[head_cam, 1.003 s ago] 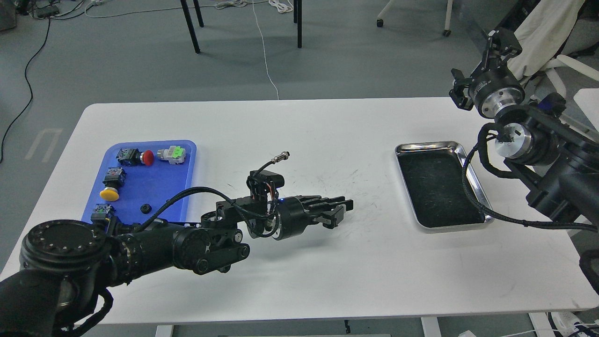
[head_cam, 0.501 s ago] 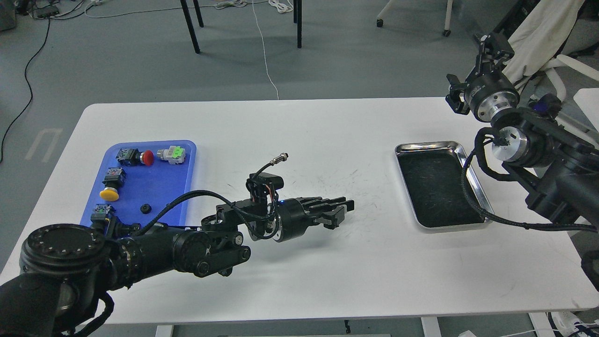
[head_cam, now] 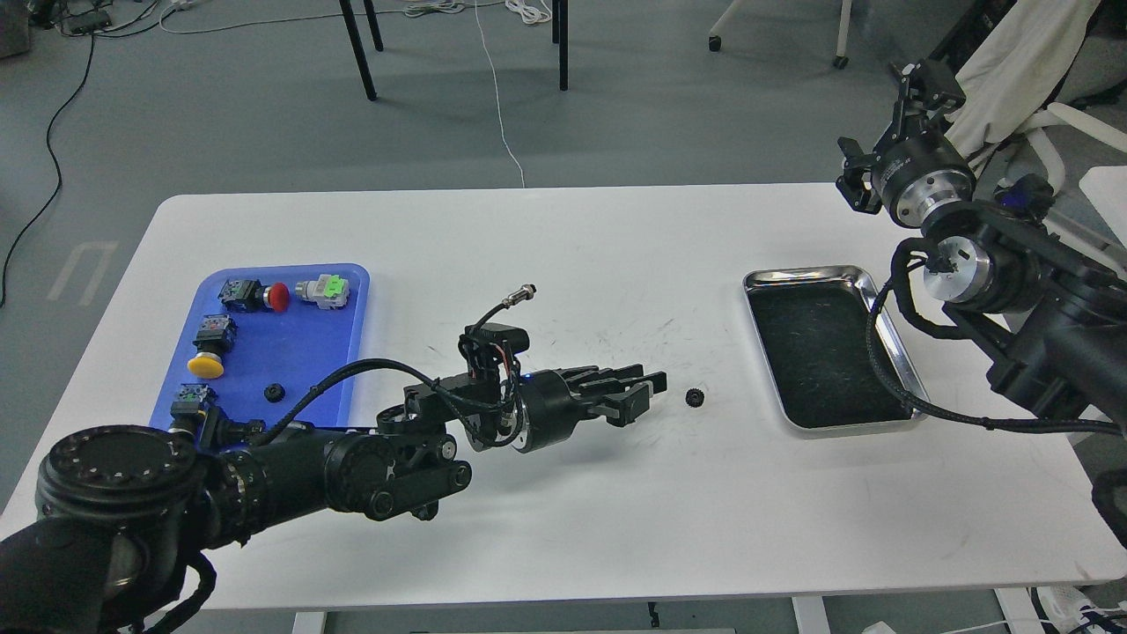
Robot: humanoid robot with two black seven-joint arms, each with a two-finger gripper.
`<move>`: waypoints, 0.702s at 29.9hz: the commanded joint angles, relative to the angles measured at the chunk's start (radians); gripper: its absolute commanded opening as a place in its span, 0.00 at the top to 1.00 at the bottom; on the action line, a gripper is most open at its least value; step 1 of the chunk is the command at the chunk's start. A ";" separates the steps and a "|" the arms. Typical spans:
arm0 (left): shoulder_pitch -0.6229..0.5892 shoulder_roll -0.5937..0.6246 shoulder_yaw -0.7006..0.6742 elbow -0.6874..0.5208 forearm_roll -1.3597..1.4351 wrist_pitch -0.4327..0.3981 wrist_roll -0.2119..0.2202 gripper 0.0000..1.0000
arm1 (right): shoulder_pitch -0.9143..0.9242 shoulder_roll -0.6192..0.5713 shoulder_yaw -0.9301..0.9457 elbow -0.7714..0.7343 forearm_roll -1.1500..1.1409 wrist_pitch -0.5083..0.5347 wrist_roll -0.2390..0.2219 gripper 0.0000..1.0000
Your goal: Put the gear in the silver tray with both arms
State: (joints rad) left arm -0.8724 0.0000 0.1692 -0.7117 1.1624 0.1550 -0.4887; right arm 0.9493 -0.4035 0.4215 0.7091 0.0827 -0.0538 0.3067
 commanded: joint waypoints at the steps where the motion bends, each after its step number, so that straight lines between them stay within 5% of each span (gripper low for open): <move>1: 0.000 0.000 -0.036 0.001 -0.001 -0.002 0.000 0.50 | 0.003 -0.001 -0.012 0.000 0.000 0.000 0.000 0.01; 21: -0.037 0.057 -0.388 0.066 -0.150 -0.003 0.000 0.24 | 0.189 -0.032 -0.386 0.041 -0.008 -0.001 0.011 0.02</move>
State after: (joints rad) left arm -0.9034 0.0163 -0.1776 -0.6546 1.0429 0.1505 -0.4888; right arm 1.1149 -0.4348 0.0767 0.7324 0.0769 -0.0568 0.3091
